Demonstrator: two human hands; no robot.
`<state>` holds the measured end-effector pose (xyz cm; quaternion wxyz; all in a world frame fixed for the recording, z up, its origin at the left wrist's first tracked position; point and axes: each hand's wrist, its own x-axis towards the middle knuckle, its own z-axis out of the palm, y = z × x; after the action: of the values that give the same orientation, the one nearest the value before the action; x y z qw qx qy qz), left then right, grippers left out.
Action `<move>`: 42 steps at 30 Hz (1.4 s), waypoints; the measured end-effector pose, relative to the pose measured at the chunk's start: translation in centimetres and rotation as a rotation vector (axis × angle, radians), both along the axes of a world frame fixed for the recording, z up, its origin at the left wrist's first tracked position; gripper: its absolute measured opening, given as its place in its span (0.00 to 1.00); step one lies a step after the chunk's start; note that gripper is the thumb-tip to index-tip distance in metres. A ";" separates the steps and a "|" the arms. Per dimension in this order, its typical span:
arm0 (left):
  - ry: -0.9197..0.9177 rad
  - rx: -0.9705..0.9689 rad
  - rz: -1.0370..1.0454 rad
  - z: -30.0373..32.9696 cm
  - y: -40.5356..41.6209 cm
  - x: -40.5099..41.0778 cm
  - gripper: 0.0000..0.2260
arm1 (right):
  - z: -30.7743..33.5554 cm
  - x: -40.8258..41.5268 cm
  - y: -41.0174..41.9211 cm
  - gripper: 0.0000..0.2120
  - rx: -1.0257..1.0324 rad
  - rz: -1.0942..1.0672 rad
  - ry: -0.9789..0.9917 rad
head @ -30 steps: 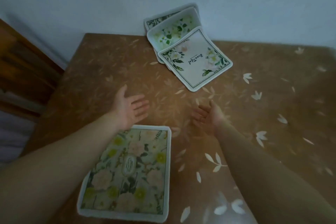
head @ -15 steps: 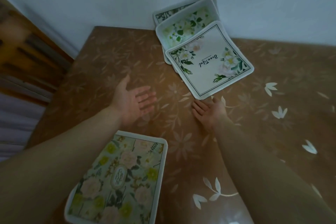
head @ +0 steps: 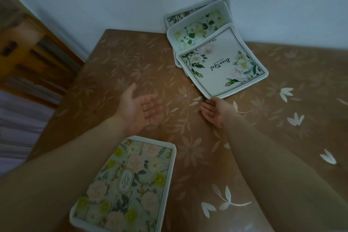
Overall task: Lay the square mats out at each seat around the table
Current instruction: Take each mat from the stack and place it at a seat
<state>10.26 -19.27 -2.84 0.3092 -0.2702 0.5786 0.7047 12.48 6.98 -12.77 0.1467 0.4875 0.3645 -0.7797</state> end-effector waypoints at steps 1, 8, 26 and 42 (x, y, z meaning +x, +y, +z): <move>0.004 0.000 -0.001 0.2 -0.2 0.2 0.35 | 0.2 0.3 0.0 0.13 -0.016 -0.013 -0.003; -0.025 0.006 -0.001 0.8 -1.6 3.1 0.36 | 1.5 6.6 -1.1 0.12 -0.025 -0.027 -0.042; -0.078 0.050 -0.208 1.9 -3.6 18.1 0.32 | 8.9 31.6 -4.6 0.11 0.294 0.006 -0.086; -0.033 0.040 -0.201 1.7 3.3 25.3 0.31 | 8.1 40.0 -0.6 0.11 0.341 0.360 -0.073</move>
<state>35.53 -15.96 -1.12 0.3931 -0.2163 0.5832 0.6772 52.45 6.36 -4.69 0.2119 0.4603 0.5663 -0.6500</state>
